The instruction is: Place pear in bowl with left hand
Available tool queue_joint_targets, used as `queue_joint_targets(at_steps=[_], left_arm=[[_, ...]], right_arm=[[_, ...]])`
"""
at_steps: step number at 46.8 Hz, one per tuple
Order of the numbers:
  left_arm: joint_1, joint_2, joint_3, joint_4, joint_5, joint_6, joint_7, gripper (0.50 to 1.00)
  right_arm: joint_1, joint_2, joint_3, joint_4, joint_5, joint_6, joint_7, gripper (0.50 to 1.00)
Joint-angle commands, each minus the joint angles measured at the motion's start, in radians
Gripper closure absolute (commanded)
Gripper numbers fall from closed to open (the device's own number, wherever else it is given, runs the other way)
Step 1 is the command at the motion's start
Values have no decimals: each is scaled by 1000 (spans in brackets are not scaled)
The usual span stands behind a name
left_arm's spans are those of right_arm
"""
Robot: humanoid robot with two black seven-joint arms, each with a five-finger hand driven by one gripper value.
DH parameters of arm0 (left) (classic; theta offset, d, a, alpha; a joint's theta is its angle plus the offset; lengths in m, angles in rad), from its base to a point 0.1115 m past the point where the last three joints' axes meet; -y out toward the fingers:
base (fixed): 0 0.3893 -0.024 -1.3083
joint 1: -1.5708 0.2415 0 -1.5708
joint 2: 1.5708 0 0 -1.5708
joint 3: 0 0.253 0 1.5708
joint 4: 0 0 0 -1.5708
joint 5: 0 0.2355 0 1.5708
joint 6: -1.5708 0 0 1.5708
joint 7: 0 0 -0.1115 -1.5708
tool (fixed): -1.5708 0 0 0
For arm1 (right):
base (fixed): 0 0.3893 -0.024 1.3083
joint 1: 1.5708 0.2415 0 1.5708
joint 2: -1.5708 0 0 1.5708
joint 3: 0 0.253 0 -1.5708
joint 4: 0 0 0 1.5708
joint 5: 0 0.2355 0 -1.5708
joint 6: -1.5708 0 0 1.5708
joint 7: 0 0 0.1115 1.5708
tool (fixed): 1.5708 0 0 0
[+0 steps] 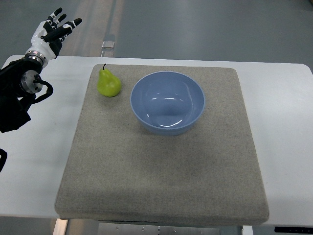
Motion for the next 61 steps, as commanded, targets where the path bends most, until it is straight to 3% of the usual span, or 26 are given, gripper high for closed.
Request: queue_joint_targets(at_steps=[1, 28, 48, 61], left_arm=[[-1, 9, 9, -10, 8, -8, 2, 508], [-11, 48, 83, -44, 106, -25, 5, 508], [-61, 158, 83, -291, 587, -57, 5, 508], [-132, 230, 150, -377, 837, -112, 8, 510]], right_arm=[[0, 0, 0, 0, 0, 0, 1, 574], [0, 0, 0, 0, 0, 0, 1, 574], [0, 0, 0, 0, 0, 0, 1, 574], [0, 0, 0, 0, 0, 0, -1, 574]])
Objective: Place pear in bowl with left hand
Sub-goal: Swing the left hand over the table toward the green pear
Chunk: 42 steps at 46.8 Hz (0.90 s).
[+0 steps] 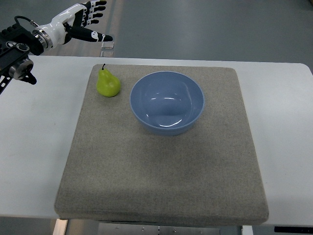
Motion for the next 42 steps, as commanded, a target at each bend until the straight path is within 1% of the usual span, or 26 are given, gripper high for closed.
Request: queue_joint_targets(at_steps=[1, 4, 8, 22, 34, 42], left_arm=[[-32, 27, 47, -27, 73, -35, 0, 510], [-58, 68, 85, -62, 109, -70, 0, 510], [-95, 108, 139, -95, 166, -79, 0, 510], [-98, 115, 170, -105, 413, -76, -9, 516], [-92, 105, 170, -130, 606, -46, -12, 523], [-87, 104, 185, -136, 675, 16, -23, 523]], right_arm=[[0, 0, 0, 0, 0, 0, 0, 574], [0, 0, 0, 0, 0, 0, -1, 574], [0, 0, 0, 0, 0, 0, 0, 574], [0, 0, 0, 0, 0, 0, 0, 574], [0, 0, 0, 0, 0, 0, -1, 574], [0, 0, 0, 0, 0, 0, 0, 574]])
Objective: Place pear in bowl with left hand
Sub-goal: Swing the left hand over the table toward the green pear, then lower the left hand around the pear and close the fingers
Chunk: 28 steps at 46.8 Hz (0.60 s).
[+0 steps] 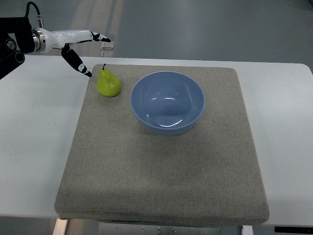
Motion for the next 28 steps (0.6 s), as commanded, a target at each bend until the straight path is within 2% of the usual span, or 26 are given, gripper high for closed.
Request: queue_joint_targets(at_steps=[1, 11, 28], left_arm=[[1, -1, 19, -4, 37, 37, -1, 523], [5, -24, 53, -49, 45, 51, -1, 519], [66, -39, 47, -46, 30, 61, 1, 516]], right_arm=[[0, 0, 0, 0, 0, 0, 1, 574], [0, 0, 0, 0, 0, 0, 1, 574], [0, 0, 0, 0, 0, 0, -1, 574]])
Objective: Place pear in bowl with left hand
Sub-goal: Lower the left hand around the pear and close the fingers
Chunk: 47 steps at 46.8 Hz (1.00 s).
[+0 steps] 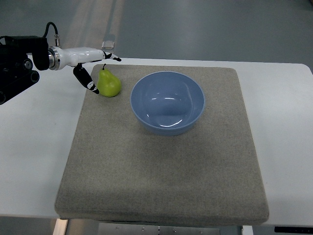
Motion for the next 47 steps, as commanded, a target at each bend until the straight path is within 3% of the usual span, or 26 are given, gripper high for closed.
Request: queue_joint_targets(at_steps=[1, 24, 47], left_arm=[[15, -1, -12, 3, -10, 6, 1, 514], [67, -1, -14, 9, -166, 36, 1, 510], [89, -29, -8, 25, -160, 74, 1, 516]], right_arm=[[0, 0, 0, 0, 0, 0, 0, 574], [0, 0, 0, 0, 0, 0, -1, 574], [0, 0, 0, 0, 0, 0, 0, 574]])
